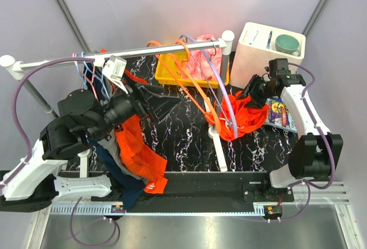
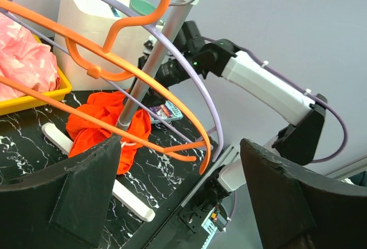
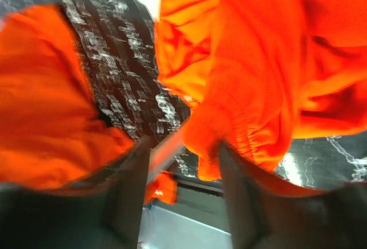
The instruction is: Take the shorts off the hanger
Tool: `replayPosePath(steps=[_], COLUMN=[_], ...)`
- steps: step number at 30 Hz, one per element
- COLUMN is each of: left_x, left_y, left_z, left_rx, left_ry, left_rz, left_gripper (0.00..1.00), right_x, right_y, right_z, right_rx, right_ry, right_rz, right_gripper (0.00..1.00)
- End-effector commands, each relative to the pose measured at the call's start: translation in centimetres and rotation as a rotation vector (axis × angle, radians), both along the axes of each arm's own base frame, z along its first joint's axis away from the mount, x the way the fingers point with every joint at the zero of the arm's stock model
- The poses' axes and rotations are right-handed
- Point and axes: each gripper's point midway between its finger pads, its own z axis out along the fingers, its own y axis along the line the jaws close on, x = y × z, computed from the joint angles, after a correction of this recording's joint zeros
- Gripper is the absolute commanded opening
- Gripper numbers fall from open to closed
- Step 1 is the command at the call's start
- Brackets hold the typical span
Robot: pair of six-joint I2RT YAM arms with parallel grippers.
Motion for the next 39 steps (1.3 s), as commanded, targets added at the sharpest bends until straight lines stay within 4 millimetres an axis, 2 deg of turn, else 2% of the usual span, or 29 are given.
replayPosePath(steps=[1,3,7,12,15,18,19,20,25,32,33,36,37,38,39], left_x=[-0.5,-0.8,-1.0,-0.7,-1.2,-1.3,-1.3,-1.3,-1.7,-2.0,-2.0,-2.4,-2.5,-2.5,-2.4], left_y=[0.7,0.7,1.4,1.3,1.3,2.0,2.2,2.3,2.1,2.1,1.9,2.3,2.4,2.5,2.6], left_z=[2.9,3.0,3.4,3.6,4.2,4.6,4.8,4.8,4.4,4.6,4.1,4.0,4.1,4.0,4.1], left_rx=[-0.061,-0.064,-0.072,-0.054,-0.052,-0.059,-0.064,-0.063,-0.058,-0.058,-0.049,-0.054,-0.056,-0.054,-0.057], left_ry=[-0.064,-0.067,-0.083,-0.121,-0.134,-0.142,-0.146,-0.147,-0.141,-0.145,-0.137,-0.124,-0.124,-0.124,-0.124], left_rz=[-0.008,-0.025,-0.022,-0.013,-0.041,-0.026,-0.019,-0.020,-0.046,-0.059,-0.062,-0.076,-0.077,-0.073,-0.064], left_gripper=[0.88,0.89,0.91,0.92,0.92,0.94,0.94,0.94,0.94,0.95,0.94,0.94,0.94,0.94,0.94], right_x=[-1.7,-2.7,-3.7,-4.6,-4.8,-4.0,-3.2,-3.3,-3.7,-4.2,-3.7,-4.1,-4.5,-4.5,-4.4], right_y=[-1.7,-1.9,-2.5,-3.4,-2.3,-1.6,-1.9,-1.8,-0.9,0.8,0.6,0.8,0.7,0.8,1.0], right_z=[-0.7,-1.0,-2.8,-6.5,-8.6,-10.5,-11.0,-12.1,-14.9,-17.5,-17.6,-18.4,-18.8,-19.0,-19.1], right_rx=[-0.120,-0.121,-0.127,-0.151,-0.108,-0.149,-0.171,-0.184,-0.261,-0.323,-0.337,-0.330,-0.331,-0.335,-0.334], right_ry=[0.009,0.024,0.081,0.230,0.290,0.261,0.229,0.252,0.288,0.266,0.239,0.232,0.240,0.236,0.224], right_rz=[0.045,0.009,-0.094,-0.238,-0.267,-0.254,-0.260,-0.258,-0.245,-0.251,-0.268,-0.287,-0.285,-0.275,-0.264], right_gripper=[0.76,0.99,1.00,1.00,1.00,1.00,1.00,1.00,1.00,1.00,0.98,0.91,0.88,0.76,0.74])
